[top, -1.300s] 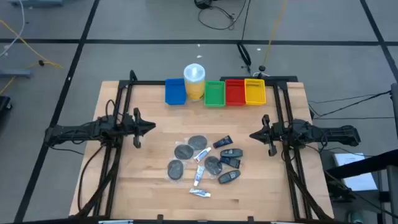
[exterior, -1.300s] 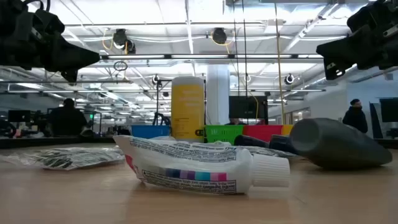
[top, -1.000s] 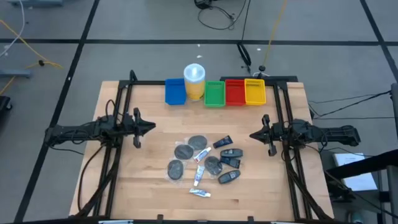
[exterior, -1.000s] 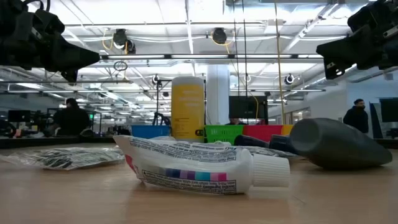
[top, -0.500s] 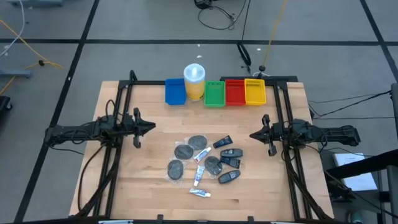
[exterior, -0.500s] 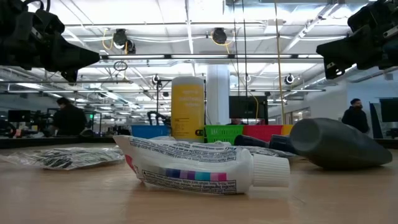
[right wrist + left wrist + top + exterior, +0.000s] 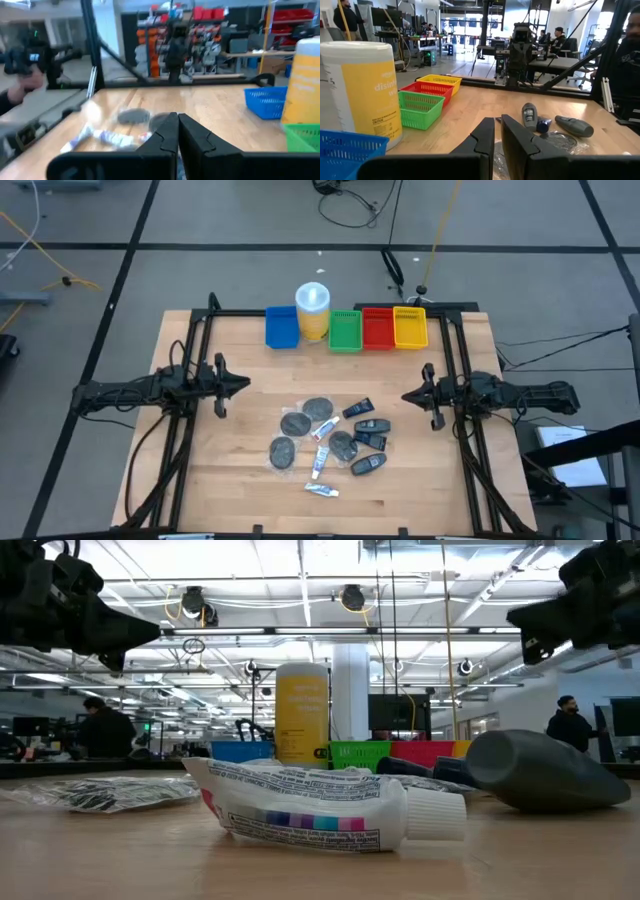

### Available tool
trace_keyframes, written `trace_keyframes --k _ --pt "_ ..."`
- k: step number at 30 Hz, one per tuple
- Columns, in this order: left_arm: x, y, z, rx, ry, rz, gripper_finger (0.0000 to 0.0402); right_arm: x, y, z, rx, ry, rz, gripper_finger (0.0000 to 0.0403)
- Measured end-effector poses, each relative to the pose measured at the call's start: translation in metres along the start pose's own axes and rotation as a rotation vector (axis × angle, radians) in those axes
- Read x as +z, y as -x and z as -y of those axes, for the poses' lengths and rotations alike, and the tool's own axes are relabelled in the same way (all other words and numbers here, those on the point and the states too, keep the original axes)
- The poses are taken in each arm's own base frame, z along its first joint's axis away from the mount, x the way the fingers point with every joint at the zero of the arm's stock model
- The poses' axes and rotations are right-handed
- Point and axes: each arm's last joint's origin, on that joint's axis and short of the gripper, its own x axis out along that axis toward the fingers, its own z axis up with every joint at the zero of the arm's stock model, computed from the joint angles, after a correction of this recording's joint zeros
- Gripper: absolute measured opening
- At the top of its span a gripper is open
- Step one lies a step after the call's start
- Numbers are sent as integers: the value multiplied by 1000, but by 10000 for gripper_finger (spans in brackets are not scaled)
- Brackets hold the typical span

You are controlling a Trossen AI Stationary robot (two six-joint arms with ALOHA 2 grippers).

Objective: Pick & Place Travel size toiletries
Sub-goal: Put the shave cream into the yellow basket

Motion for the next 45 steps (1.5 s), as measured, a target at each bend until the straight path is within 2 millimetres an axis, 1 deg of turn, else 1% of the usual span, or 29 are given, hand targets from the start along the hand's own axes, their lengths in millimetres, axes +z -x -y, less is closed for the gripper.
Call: trace_keyframes --k 3,5,8,11,14,19,22,25,29,31,36,39,45 --pt "1 0 0 0 0 8 31 9 -2 -2 35 -21 87 1" --pt "1 0 0 -1 1 12 31 11 -5 -4 64 -22 104 7" --pt "1 0 0 -1 12 15 31 11 -12 -7 64 -12 103 23" --pt "1 0 0 -1 13 15 31 6 -21 -8 17 4 56 45" --pt "2 0 0 -1 13 18 31 -4 -31 -9 -33 13 -31 75" --pt "4 0 0 -2 18 40 31 -31 -46 -9 -62 -6 -278 137" --pt "4 0 0 -2 18 40 31 -29 -63 -11 -72 -4 -329 177" --pt "4 0 0 -2 18 40 31 -37 -77 -8 -119 13 -419 215" --pt "4 0 0 -2 11 40 31 -37 -103 -4 -140 52 -421 257" --pt "4 0 0 -2 10 39 31 -42 -113 1 -158 75 -468 273" --pt "3 0 0 -4 12 28 31 -55 -138 16 -109 64 -551 291" --pt "3 0 0 -5 21 28 31 -70 -145 23 -80 54 -627 292" --pt "1 0 0 -12 35 15 31 -86 -151 31 -60 86 -687 281"
